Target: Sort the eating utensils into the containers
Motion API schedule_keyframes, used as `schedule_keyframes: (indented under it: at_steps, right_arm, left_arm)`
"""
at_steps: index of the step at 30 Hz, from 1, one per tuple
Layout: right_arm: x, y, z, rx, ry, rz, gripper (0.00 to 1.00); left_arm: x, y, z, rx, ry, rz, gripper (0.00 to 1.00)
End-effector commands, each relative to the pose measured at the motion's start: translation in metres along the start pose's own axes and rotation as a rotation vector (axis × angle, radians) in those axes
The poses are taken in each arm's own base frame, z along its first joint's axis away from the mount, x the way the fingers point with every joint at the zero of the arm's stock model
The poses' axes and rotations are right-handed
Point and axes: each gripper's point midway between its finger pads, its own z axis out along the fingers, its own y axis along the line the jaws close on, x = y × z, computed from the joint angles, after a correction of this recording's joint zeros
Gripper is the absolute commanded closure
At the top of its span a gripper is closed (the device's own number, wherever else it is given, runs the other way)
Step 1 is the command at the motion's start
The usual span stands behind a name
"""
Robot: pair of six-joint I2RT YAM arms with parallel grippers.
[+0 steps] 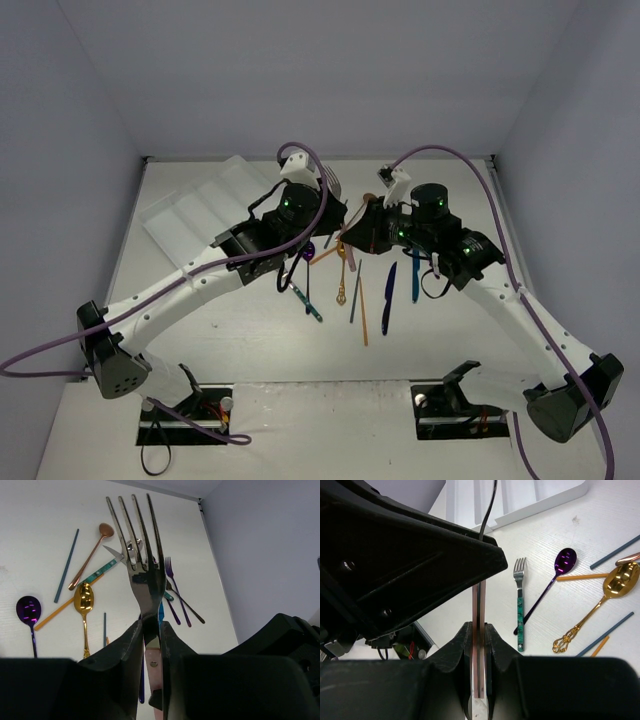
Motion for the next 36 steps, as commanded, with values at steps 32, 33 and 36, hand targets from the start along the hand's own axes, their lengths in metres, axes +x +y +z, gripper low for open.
schedule_keyframes:
  at_steps: [32,33,36]
  right_arm:
    - [0.052,-0.107,-0.032,0.453,-0.045,0.005,0.07]
    - [0.053,-0.109,-0.033,0.462,-0.043,0.008,0.07]
    - [0.058,-0.120,-0.036,0.514,-0.039,0.022,0.07]
  left_arm:
    - [-0.100,0.435,-0.048,-1.059,-0.017,-0.174,1.00]
    - [-0.093,0.449,-0.042,-1.077,0.011,-0.189,1.00]
    - [-0.084,0.490,-0.030,-1.142,0.047,-0.250,0.98]
